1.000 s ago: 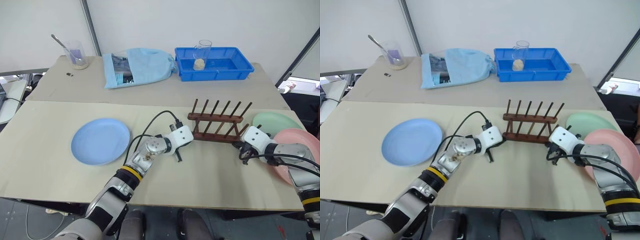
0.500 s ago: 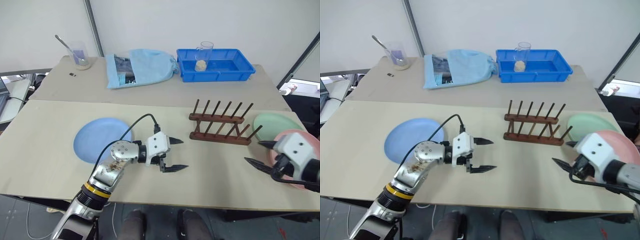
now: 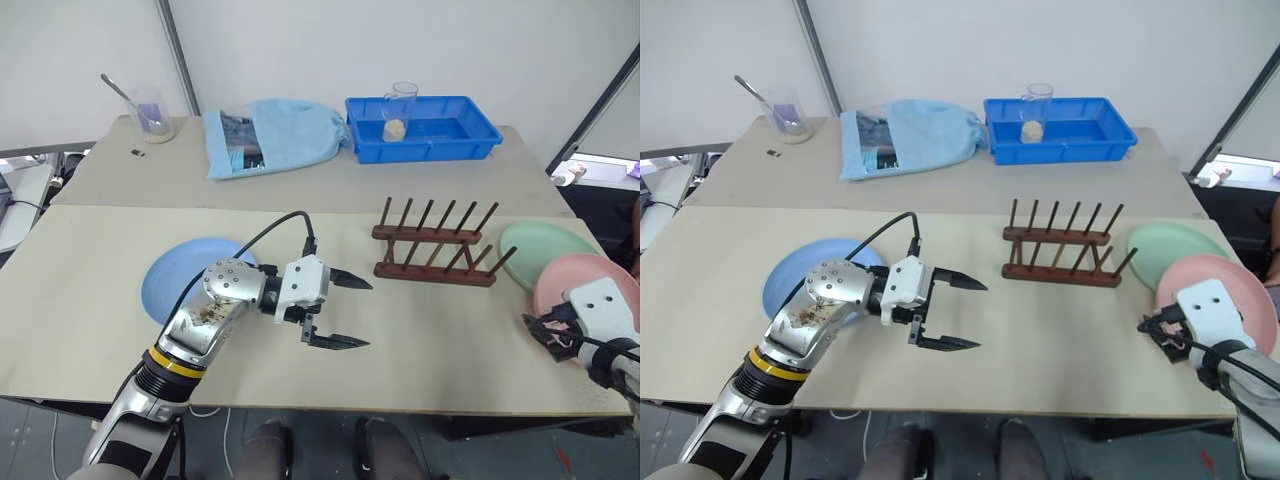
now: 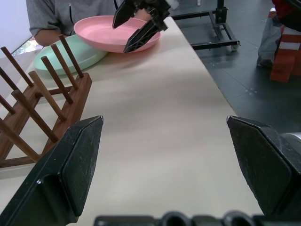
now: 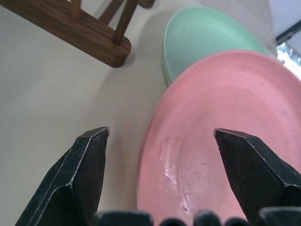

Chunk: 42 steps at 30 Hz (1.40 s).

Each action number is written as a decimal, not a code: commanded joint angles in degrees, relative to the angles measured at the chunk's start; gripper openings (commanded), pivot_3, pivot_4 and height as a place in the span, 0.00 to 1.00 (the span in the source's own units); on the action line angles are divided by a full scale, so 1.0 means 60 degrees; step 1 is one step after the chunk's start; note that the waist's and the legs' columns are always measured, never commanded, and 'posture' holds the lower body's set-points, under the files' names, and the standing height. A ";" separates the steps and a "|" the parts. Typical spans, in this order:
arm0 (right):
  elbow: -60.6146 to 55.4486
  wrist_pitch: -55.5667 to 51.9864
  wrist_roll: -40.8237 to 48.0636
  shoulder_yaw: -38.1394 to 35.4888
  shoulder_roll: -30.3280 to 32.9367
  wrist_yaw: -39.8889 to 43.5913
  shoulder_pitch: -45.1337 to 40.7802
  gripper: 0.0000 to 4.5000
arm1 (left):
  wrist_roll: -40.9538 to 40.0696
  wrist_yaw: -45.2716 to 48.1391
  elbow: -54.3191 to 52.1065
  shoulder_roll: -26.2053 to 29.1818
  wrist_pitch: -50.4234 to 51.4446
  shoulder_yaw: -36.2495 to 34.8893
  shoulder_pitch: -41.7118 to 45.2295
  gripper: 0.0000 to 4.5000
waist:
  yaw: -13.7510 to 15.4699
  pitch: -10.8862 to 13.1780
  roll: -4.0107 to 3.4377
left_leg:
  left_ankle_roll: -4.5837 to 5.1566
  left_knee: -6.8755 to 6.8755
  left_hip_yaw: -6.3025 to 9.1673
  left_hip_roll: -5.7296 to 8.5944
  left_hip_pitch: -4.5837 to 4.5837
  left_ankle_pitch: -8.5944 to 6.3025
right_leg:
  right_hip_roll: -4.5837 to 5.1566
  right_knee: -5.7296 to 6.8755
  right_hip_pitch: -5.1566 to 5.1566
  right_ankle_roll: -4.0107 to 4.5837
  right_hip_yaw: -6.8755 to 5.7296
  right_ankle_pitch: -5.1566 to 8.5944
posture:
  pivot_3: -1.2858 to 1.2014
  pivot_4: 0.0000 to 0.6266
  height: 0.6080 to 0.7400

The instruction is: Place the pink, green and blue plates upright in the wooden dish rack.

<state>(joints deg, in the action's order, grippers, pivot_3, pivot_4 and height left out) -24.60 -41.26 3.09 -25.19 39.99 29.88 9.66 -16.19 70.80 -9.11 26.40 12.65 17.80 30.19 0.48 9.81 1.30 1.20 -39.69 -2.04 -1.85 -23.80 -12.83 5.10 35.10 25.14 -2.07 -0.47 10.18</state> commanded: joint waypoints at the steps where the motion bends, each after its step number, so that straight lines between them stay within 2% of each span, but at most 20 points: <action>1: -0.0061 -0.0418 0.0058 -0.0054 0.0000 -0.0213 -0.0180 0.76 | -0.0082 -0.0058 -0.0105 -0.0028 -0.0244 -0.0109 0.0165 1.00 | 0.0029 -0.0001 -0.0001 | 0.0005 0.0004 0.0004 0.0000 -0.0002 -0.0003 | -0.0003 -0.0002 0.0000 0.0006 0.0001 0.0004 | 0.52 0.24 0.88; 5: -0.0253 -0.0899 0.0119 -0.0026 -0.0115 -0.0363 -0.0261 0.48 | -0.0080 -0.0132 -0.0138 -0.0003 -0.0227 -0.0144 0.0151 1.00 | 0.0038 -0.0001 -0.0001 | 0.0036 0.0008 0.0005 0.0003 -0.0011 -0.0022 | -0.0005 -0.0011 0.0001 0.0011 0.0001 0.0020 | 0.52 0.24 0.88; 11: -0.0578 -0.1091 0.0115 -0.0144 -0.0240 -0.0532 -0.0079 0.01 | -0.0124 -0.0265 -0.0179 -0.0062 -0.0192 -0.0165 0.0177 1.00 | 0.0036 -0.0001 -0.0001 | 0.0043 0.0000 0.0005 0.0004 -0.0012 -0.0026 | -0.0002 -0.0010 0.0000 0.0007 0.0002 0.0020 | 0.52 0.24 0.88; 19: -0.2391 -0.1953 0.0198 -0.1221 -0.0121 -0.0590 0.0218 0.00 | -0.0316 -0.0301 -0.0373 0.0085 0.0001 -0.0331 0.0081 1.00 | 0.0027 -0.0002 -0.0003 | 0.0043 -0.0003 0.0006 -0.0002 -0.0005 -0.0026 | -0.0006 -0.0002 0.0001 0.0007 0.0001 0.0019 | 0.52 0.24 0.88; 21: -0.2876 -0.2022 0.0252 -0.1727 0.0212 -0.0407 0.0016 0.00 | -0.0366 -0.0335 -0.0404 0.0154 0.0033 -0.0407 0.0061 1.00 | 0.0023 -0.0002 -0.0005 | 0.0043 -0.0002 0.0007 -0.0001 -0.0005 -0.0026 | -0.0006 -0.0001 0.0002 0.0007 0.0001 0.0019 | 0.52 0.24 0.88; 24: -0.2976 -0.2055 0.0849 -0.2248 0.0889 0.0073 -0.1017 0.00 | -0.0564 -0.0494 -0.0462 0.0201 0.0241 -0.0628 0.0132 1.00 | -0.0032 0.0000 -0.0007 | 0.0043 -0.0004 -0.0003 -0.0001 -0.0005 -0.0026 | -0.0003 -0.0005 0.0004 0.0004 0.0011 0.0017 | 0.52 0.24 0.88; 26: -0.2600 -0.1783 0.1379 -0.2243 0.1339 0.0483 -0.1948 0.00 | -0.0746 -0.0547 -0.0449 0.0201 0.0414 -0.0773 0.0239 1.00 | -0.0058 0.0001 -0.0005 | 0.0043 -0.0008 -0.0002 -0.0001 -0.0001 -0.0026 | -0.0003 -0.0006 0.0001 0.0003 0.0012 0.0016 | 0.52 0.24 0.88; 29: -0.1781 -0.1779 0.2767 -0.2180 0.1377 0.1103 -0.3613 0.00 | -0.1022 -0.0612 -0.0349 0.0115 0.0611 -0.1015 0.0401 1.00 | -0.0057 0.0006 0.0004 | 0.0043 -0.0007 0.0007 -0.0007 0.0005 -0.0026 | -0.0014 -0.0007 -0.0007 0.0003 0.0007 0.0016 | 0.52 0.24 0.88; 35: 0.0559 -0.3383 0.6061 -0.2774 0.1295 0.2040 -0.6263 0.00 | -0.1803 -0.0601 -0.0448 0.0220 0.1369 -0.1514 0.0686 1.00 | -0.0009 0.0006 0.0003 | 0.0048 0.0000 0.0019 -0.0004 -0.0011 -0.0027 | -0.0030 -0.0013 -0.0002 0.0010 0.0021 0.0016 | 0.52 0.24 0.88; 42: 0.2778 -0.4714 0.7817 -0.2827 0.1773 0.2177 -0.7345 0.00 | -0.2327 -0.0901 -0.0716 0.0340 0.2173 -0.1810 0.1085 1.00 | 0.0045 0.0006 0.0003 | 0.0112 0.0004 0.0014 0.0008 -0.0029 -0.0065 | -0.0030 -0.0025 0.0001 0.0002 0.0036 0.0013 | 0.52 0.24 0.88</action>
<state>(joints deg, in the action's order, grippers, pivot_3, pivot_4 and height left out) -8.53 -68.47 47.23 -40.35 49.21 42.90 -33.02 -28.63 65.92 -10.72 28.32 24.92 8.32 35.39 0.75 9.84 1.32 1.89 -39.66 -1.95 -1.80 -23.98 -13.23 4.92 34.95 25.15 -2.15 -0.25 10.21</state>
